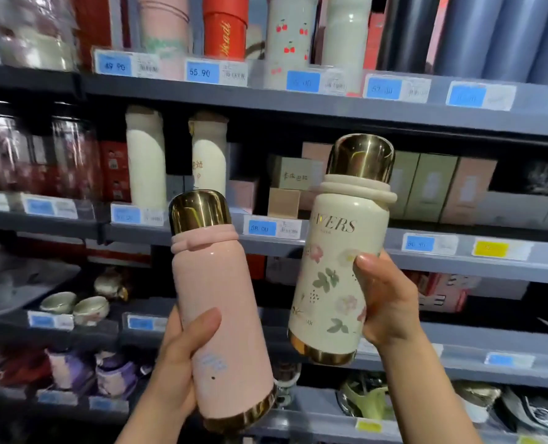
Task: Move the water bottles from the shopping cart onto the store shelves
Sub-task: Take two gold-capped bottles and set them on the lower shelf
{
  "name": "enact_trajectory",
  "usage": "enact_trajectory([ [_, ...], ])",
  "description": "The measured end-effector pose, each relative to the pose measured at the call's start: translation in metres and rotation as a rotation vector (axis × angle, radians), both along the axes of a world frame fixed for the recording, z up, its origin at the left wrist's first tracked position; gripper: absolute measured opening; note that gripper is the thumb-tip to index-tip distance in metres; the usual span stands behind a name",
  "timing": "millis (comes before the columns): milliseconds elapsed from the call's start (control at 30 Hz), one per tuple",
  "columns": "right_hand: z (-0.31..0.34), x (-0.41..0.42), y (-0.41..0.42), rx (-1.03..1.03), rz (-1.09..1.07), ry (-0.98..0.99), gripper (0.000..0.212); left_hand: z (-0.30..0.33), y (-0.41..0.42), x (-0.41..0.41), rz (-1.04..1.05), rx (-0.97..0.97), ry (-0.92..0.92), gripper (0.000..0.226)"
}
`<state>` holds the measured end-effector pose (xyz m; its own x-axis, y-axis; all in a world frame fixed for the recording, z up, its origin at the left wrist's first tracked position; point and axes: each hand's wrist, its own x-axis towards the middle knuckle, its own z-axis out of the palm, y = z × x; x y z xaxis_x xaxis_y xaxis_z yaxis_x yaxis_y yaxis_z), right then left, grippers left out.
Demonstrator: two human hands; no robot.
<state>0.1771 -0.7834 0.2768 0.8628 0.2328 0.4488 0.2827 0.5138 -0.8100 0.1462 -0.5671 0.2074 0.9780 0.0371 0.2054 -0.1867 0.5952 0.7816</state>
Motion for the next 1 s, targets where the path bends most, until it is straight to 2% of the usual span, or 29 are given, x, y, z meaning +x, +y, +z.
enact_trajectory([
  [167,0.020,0.046,0.035,0.139,-0.063,-0.081,0.078,0.013,0.027,0.055,-0.017,0.050,-0.061,0.121],
  [233,0.026,0.064,0.052,0.215,-0.154,-0.112,0.087,0.018,0.035,0.073,-0.012,0.073,-0.088,0.123],
  [367,0.033,0.093,0.076,0.370,-0.398,-0.089,0.117,0.026,0.046,0.092,0.027,0.095,-0.123,0.117],
  [467,0.042,0.110,0.081,0.428,-0.508,-0.101,0.107,0.030,0.053,0.096,0.051,0.116,-0.137,0.109],
  [533,0.043,0.124,0.079,0.383,-0.628,-0.054,0.104,0.033,0.057,0.096,0.076,0.136,-0.140,0.108],
  [600,0.043,0.138,0.076,0.205,-0.785,-0.033,0.109,0.035,0.059,0.095,0.091,0.152,-0.155,0.105],
  [667,0.042,0.152,0.071,-0.089,-0.944,-0.061,0.126,0.038,0.060,0.094,0.111,0.165,-0.165,0.104],
  [733,0.045,0.166,0.060,-0.306,-1.127,-0.328,0.110,0.040,0.061,0.095,0.131,0.174,-0.168,0.105],
  [800,0.051,0.175,0.046,-0.498,-1.186,-0.555,0.086,0.042,0.061,0.097,0.144,0.181,-0.169,0.105],
  [867,0.054,0.178,0.037,-0.732,-1.188,-0.581,0.080,0.042,0.061,0.100,0.154,0.189,-0.166,0.105],
  [1000,0.059,0.188,0.032,-1.109,-1.258,-0.595,0.081,0.042,0.058,0.109,0.164,0.184,-0.168,0.107],
])
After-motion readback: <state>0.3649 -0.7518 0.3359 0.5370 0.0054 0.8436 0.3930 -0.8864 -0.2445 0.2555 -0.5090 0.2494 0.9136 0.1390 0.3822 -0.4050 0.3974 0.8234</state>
